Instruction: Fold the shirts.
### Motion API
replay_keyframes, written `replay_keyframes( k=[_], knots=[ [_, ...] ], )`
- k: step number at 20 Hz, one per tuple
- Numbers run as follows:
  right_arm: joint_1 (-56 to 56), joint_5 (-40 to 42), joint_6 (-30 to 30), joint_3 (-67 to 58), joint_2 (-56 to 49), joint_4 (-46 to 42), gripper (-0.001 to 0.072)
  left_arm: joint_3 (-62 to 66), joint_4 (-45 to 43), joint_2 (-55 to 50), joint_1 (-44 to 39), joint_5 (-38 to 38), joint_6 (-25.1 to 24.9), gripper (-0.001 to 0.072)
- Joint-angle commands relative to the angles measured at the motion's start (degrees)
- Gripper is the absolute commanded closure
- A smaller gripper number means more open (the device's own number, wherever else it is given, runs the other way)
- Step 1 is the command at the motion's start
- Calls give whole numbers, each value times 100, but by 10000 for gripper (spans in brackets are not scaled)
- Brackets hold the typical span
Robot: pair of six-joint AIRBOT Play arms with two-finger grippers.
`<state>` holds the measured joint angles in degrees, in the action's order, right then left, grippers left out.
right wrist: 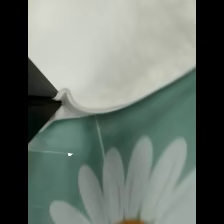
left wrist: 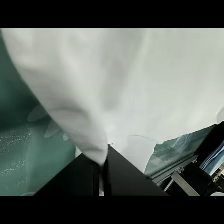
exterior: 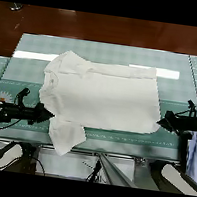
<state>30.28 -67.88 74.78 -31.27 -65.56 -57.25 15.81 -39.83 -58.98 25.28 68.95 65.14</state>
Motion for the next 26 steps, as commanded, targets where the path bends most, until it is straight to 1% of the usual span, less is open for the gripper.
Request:
replay_keyframes(
  k=[1,3,4,6,8,10,11,12,13,14,15,17,19,20,22,24,26],
  knots=[
    [-382,-260,-540,-57,-190,535,692,2,9,2,7,2,0,684],
    [-529,-262,-560,-162,-188,616,692,50,210,2,7,4,-24,683],
    [-527,-332,-560,-352,-188,732,693,144,411,2,7,17,-133,683],
    [-522,-649,-535,-1108,-188,986,693,638,981,13,7,111,-188,684],
    [-529,-975,-369,-2319,-173,1300,693,1491,1926,87,7,210,-258,684],
    [-527,-1084,-39,-3812,-131,1462,693,2649,2861,247,7,179,-302,684],
    [-527,-1078,103,-4548,-101,1508,693,3294,3158,326,7,103,-299,685],
    [-527,-1008,140,-5298,-35,1534,693,4050,3233,409,7,-33,-297,685],
    [-527,-960,81,-5960,55,1499,693,4778,3097,474,7,-149,-293,685],
    [-516,-994,155,-6483,153,1419,693,5576,2806,525,17,-201,-234,686],
    [-483,-1049,254,-6942,304,1357,693,6358,2361,579,17,-247,33,686],
    [-474,-955,343,-7401,809,1222,693,7676,1338,767,17,-258,415,685],
    [-474,-841,420,-7486,1456,1016,693,8592,184,1073,17,-247,758,686],
    [-474,-859,466,-7484,1768,822,693,8876,-444,1325,17,-236,883,685],
    [-476,-953,649,-7479,2396,407,693,8979,-1482,1919,17,-223,1134,685],
    [-481,-988,798,-7479,2935,-96,693,8924,-2293,2483,-39,-74,1303,685],
    [-481,-1119,951,-7479,3329,-533,693,8758,-2885,2949,-341,-85,1425,685]
  ],
)
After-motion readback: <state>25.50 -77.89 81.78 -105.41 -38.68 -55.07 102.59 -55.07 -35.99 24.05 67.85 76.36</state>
